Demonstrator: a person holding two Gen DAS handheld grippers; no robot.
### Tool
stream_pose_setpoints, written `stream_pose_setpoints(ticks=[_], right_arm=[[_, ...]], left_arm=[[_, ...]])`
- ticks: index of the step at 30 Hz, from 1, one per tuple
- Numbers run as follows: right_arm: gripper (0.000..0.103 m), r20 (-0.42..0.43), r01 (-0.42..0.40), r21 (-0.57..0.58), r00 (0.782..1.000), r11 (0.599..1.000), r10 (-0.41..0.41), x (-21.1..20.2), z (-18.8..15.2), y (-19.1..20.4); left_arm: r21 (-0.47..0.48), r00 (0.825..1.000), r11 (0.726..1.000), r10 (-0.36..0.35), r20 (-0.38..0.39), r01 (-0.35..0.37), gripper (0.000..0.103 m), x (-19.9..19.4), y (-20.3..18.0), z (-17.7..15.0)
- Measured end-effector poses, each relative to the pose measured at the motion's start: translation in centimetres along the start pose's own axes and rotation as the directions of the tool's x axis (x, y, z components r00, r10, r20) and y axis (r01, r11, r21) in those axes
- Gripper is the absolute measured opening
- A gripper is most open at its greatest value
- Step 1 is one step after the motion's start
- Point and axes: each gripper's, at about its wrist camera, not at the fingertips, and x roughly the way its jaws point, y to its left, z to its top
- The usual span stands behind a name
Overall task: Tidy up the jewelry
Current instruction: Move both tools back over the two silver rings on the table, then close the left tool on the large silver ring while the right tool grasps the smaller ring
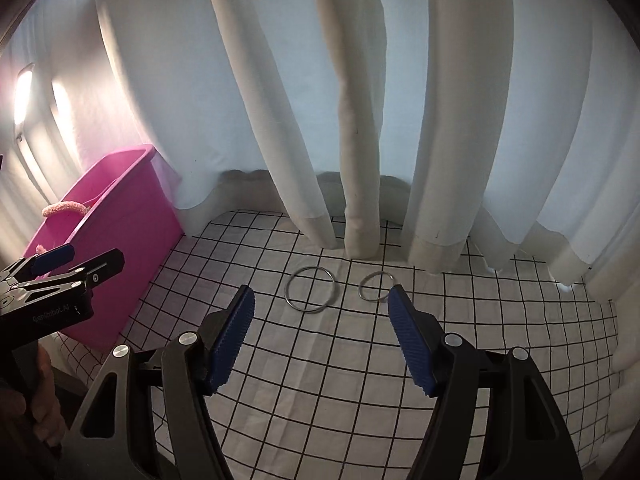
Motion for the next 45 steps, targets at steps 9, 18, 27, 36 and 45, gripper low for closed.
stream_pose_setpoints(ticks=[9, 18, 27, 36, 45], right_arm=[[0.066, -0.072, 0.075, 0.075, 0.995, 0.994, -0.070, 3.6, -3.2, -4.8], [0.066, -0.114, 0.039, 0.086, 0.993, 0.996, -0.029, 11.1, -3.3, -6.8], [0.066, -0.142, -0.012, 0.030, 0.990, 0.999, 0.016, 16.5, -3.5, -7.3], [0.066, -0.147, -0.023, 0.016, 0.989, 1.000, 0.025, 19.0, -2.7, -7.8], [0.067, -0.129, 0.015, -0.061, 0.991, 0.998, -0.023, 20.6, -1.6, -7.0]], left_arm=[[0.050, 0.997, 0.997, -0.063, -0.053, 0.066, 0.096, 5.1, -4.7, -1.3], [0.086, 0.993, 0.993, -0.073, -0.098, 0.081, 0.096, 11.6, -8.5, -2.3], [0.104, 0.989, 0.989, -0.090, -0.116, 0.102, 0.096, 16.1, -10.1, -2.8], [0.128, 0.991, 0.987, -0.084, -0.103, 0.097, 0.096, 17.9, -10.7, -3.3], [0.105, 0.989, 0.989, -0.097, -0.109, 0.108, 0.096, 18.9, -10.8, -3.5]])
